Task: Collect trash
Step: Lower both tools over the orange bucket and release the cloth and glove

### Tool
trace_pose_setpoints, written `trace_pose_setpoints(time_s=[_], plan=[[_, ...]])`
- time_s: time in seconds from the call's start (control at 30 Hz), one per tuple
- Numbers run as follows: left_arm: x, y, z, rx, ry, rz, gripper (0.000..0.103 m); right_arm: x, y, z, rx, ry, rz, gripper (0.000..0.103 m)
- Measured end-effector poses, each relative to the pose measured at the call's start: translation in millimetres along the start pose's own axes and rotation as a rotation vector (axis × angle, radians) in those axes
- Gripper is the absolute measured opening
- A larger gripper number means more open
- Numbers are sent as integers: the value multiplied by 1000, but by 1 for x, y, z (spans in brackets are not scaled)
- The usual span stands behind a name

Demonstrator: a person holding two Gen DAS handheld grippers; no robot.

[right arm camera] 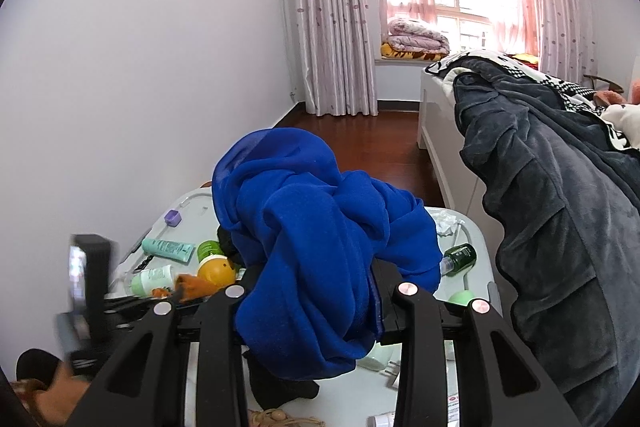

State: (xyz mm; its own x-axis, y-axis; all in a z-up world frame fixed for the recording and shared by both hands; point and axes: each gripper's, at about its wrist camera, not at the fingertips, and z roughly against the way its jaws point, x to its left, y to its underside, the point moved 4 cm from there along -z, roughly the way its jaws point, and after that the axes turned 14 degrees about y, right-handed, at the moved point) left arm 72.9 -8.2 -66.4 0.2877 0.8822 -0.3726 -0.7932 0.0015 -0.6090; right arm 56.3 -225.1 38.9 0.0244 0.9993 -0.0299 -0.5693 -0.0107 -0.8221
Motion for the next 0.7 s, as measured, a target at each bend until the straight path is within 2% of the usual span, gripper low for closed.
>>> trace_pose_setpoints(time_s=[0.1,0.2,0.27,0.4,0.47,0.53,0.6,0.63,0.67,0.7], plan=[[-19,27,34,56,36,-57,20,9,7,13,-7,-17,28,35],[-30,73,55,175,82,-86,20,23,25,36,-2,-48,64,35],[-35,108,61,259,109,-97,20,33,50,54,22,-65,84,35],[-42,179,59,416,140,-88,21,45,130,79,170,-111,102,35],[-41,203,52,474,141,-77,21,51,174,83,267,-119,113,35],[-33,222,44,534,151,-12,24,55,209,83,353,-127,102,35],[-24,232,38,584,163,51,30,58,230,80,414,-133,102,35],[-20,234,38,587,171,83,37,61,241,76,445,-131,118,36],[-16,234,38,586,177,113,56,65,251,73,468,-123,143,39],[-12,234,39,592,175,133,65,70,257,69,488,-125,159,47]])
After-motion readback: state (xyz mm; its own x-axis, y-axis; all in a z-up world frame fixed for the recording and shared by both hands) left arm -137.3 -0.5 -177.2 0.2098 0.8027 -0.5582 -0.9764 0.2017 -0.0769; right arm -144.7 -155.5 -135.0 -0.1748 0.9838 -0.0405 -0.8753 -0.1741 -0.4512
